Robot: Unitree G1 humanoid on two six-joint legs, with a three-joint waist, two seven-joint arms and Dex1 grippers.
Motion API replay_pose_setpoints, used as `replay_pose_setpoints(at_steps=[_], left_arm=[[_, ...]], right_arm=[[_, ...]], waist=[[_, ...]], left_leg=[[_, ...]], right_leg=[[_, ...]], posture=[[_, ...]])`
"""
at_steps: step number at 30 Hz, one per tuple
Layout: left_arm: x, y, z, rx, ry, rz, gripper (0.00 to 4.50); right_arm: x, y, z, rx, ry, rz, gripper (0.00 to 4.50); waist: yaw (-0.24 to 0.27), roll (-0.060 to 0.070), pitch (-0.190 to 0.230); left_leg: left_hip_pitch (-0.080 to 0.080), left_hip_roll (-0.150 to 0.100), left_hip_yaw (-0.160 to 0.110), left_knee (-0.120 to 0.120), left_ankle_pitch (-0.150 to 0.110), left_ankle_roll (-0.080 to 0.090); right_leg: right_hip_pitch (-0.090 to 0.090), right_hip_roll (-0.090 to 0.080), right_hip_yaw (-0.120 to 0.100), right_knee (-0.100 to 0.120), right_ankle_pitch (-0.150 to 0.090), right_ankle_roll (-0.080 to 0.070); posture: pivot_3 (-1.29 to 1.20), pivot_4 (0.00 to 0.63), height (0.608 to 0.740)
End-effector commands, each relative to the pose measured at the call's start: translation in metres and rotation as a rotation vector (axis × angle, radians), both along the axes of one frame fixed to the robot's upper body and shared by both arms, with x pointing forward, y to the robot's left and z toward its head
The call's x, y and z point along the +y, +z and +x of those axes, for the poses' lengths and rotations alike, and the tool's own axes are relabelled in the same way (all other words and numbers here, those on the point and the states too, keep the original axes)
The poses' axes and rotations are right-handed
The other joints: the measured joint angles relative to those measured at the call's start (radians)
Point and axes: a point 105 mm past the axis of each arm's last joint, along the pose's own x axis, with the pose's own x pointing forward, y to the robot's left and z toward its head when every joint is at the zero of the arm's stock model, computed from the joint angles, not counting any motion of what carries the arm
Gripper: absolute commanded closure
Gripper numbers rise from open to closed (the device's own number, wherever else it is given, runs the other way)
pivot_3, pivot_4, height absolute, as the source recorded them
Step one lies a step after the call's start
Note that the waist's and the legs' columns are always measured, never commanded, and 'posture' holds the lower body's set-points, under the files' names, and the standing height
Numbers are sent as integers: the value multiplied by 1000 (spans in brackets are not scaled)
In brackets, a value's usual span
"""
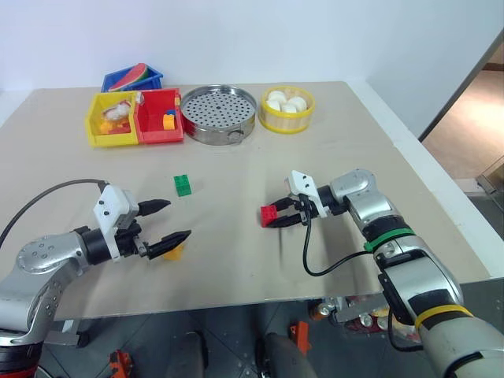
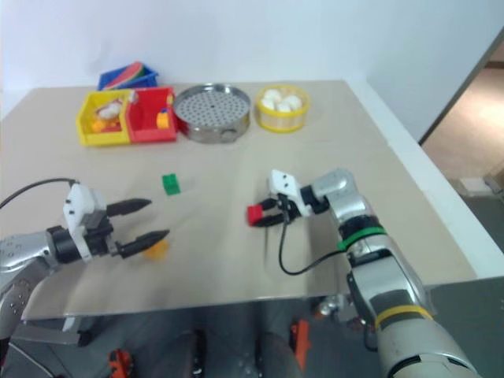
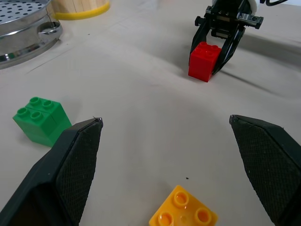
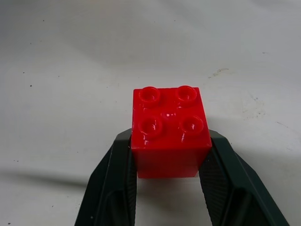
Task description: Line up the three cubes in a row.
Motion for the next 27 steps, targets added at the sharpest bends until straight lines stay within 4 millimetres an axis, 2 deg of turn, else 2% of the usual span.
replay_pose_setpoints(at_steps=[1, 5, 6, 9, 14, 17, 19, 21, 27], left_arm=[[-2, 8, 0, -35, -14, 13, 0], [0, 9, 2, -35, 5, 5, 0], [2, 10, 4, -38, 18, -3, 0], [16, 19, 23, -72, 183, -24, 0], [30, 39, 52, -95, 456, -116, 0], [27, 46, 65, -83, 586, -190, 0], [21, 44, 72, -60, 640, -186, 0], [24, 37, 81, -22, 733, -167, 0], [-1, 25, 92, 23, 738, -132, 0]], right_arm=[[-4, 13, 6, -48, -8, 11, 1523], [-6, 19, 6, -50, -11, 30, 167], [-5, 21, 6, -67, -6, 35, 29], [-2, 44, 6, -144, 5, 99, 29], [3, 71, -1, -228, 4, 189, 29], [7, 78, -10, -254, 13, 214, 29], [9, 80, -15, -260, 16, 221, 29], [10, 80, -18, -261, 18, 223, 29], [6, 81, -16, -283, -9, 203, 29]], waist=[[0, 0, 0], [0, 0, 0], [0, 0, 0], [0, 0, 0], [2, 0, 0], [3, 0, 0], [3, 0, 0], [3, 0, 0], [2, 0, 0]], left_leg=[[0, 0, 0, 0, 0, 0], [0, 0, 0, 0, 0, 0], [0, 0, 0, 0, 0, 0], [0, 0, 0, 0, 0, 0], [0, 0, 0, 0, 0, 0], [-1, 0, -1, 0, 0, 0], [-1, -1, -1, 1, 0, 0], [-1, -1, -1, 1, 0, 0], [0, -1, -2, 1, 1, -1]], right_leg=[[0, 0, 0, 0, 0, 0], [0, 0, 0, 0, 0, 0], [0, 0, 0, 0, 0, 0], [0, 0, 0, 0, 0, 0], [0, 0, 0, 0, 0, 1], [1, 0, 0, 0, 0, 2], [1, 0, 0, 0, 0, 3], [1, 0, 0, 0, 0, 3], [1, 1, 0, 0, 1, 3]], posture=[[0, 150, 740], [0, 150, 740], [0, 150, 740], [0, 150, 740], [0, 150, 740], [0, 150, 740], [0, 150, 740], [0, 150, 740], [0, 150, 740]])
